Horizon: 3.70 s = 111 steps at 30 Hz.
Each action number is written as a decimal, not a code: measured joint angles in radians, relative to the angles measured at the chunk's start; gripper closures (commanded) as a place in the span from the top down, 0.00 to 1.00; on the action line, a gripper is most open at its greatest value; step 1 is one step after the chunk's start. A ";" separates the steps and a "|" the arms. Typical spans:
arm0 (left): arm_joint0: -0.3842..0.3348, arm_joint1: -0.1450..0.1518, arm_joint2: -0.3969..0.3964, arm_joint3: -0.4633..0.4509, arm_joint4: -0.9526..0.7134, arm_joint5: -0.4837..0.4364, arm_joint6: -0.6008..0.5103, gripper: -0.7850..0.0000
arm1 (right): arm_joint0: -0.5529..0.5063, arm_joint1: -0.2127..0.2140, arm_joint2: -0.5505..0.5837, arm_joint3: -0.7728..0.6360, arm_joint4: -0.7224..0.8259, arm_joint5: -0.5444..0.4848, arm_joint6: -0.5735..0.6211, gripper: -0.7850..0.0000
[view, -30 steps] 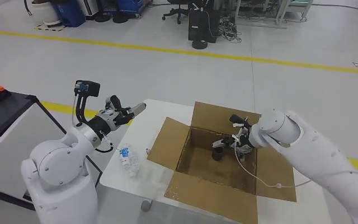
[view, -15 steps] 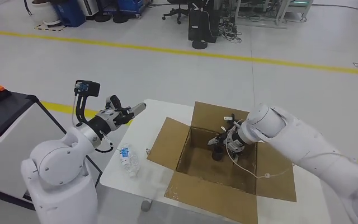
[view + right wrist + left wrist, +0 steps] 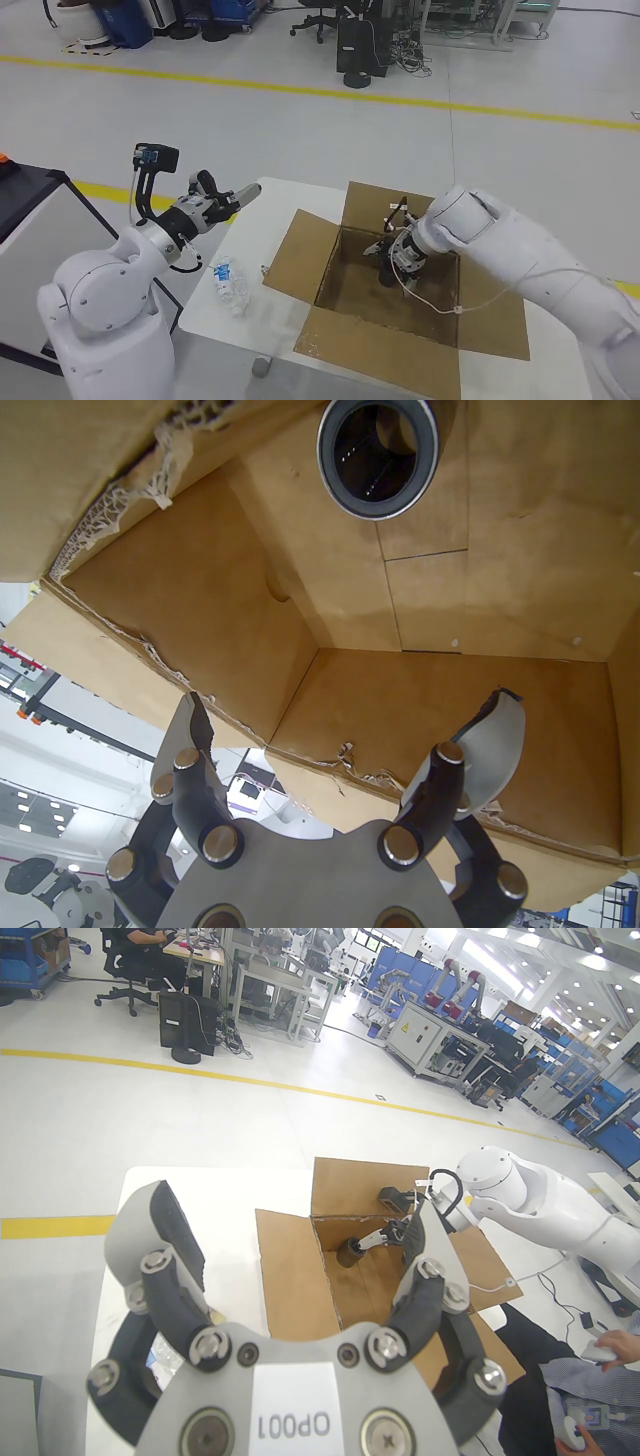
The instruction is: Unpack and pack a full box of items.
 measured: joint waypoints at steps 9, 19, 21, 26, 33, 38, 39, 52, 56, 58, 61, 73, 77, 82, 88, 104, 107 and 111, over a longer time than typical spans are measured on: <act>0.000 0.000 0.000 0.000 0.000 0.000 0.000 1.00 | 0.060 0.030 0.000 -0.087 -0.084 0.000 0.000 1.00; 0.000 0.000 0.000 0.000 0.000 0.000 0.000 1.00 | 0.057 0.055 0.000 -0.238 -0.352 0.000 0.000 1.00; 0.000 0.000 0.000 0.000 0.000 0.000 0.000 1.00 | 0.052 0.051 0.000 -0.250 -0.399 0.000 0.000 1.00; 0.000 0.000 0.000 0.000 0.000 0.000 0.000 1.00 | 0.009 0.029 0.000 -0.244 -0.486 0.000 0.000 1.00; 0.000 0.000 0.000 0.000 0.000 0.000 0.000 1.00 | -0.045 -0.023 0.000 -0.181 -0.625 0.000 0.000 1.00; 0.000 0.000 0.000 0.000 0.000 0.000 0.000 1.00 | -0.054 -0.070 0.000 -0.141 -0.697 0.000 0.000 1.00; 0.000 0.000 0.000 0.000 0.000 0.000 0.000 1.00 | -0.057 -0.075 0.000 -0.135 -0.695 0.000 0.000 1.00; 0.000 0.000 0.000 0.000 0.000 0.000 0.000 1.00 | -0.059 -0.077 0.000 -0.132 -0.691 0.000 0.000 1.00; 0.000 0.000 0.000 0.000 0.000 0.000 0.000 1.00 | -0.059 -0.077 0.000 -0.132 -0.691 0.000 0.000 1.00; 0.000 0.000 0.000 0.000 0.000 0.000 0.000 1.00 | -0.059 -0.077 0.000 -0.132 -0.691 0.000 0.000 1.00; 0.000 0.000 0.000 0.000 0.000 0.000 0.000 1.00 | -0.071 -0.078 0.000 -0.138 -0.710 -0.003 -0.016 1.00; 0.000 0.000 0.000 0.000 0.000 0.000 0.000 1.00 | -0.124 -0.136 0.000 -0.103 -0.987 0.000 -0.002 1.00; 0.000 0.000 0.000 0.000 0.000 0.000 0.000 1.00 | -0.145 -0.166 0.000 -0.093 -1.071 0.000 0.000 1.00; 0.000 0.000 0.000 0.000 0.000 0.000 0.000 1.00 | -0.174 -0.208 0.000 -0.055 -1.154 0.000 0.000 1.00; 0.000 0.000 0.000 0.000 0.000 0.000 0.000 1.00 | -0.197 -0.251 0.000 -0.010 -1.187 0.000 0.000 1.00; 0.000 0.000 0.000 0.000 0.000 0.000 0.000 1.00 | -0.207 -0.299 0.000 0.070 -1.187 0.000 0.000 1.00; 0.000 0.000 0.000 0.000 0.000 0.000 0.000 1.00 | -0.204 -0.291 0.000 0.068 -1.181 0.000 0.000 1.00; 0.000 0.000 0.000 0.000 0.000 0.000 0.000 1.00 | -0.209 -0.273 0.007 0.046 -1.179 0.000 0.000 1.00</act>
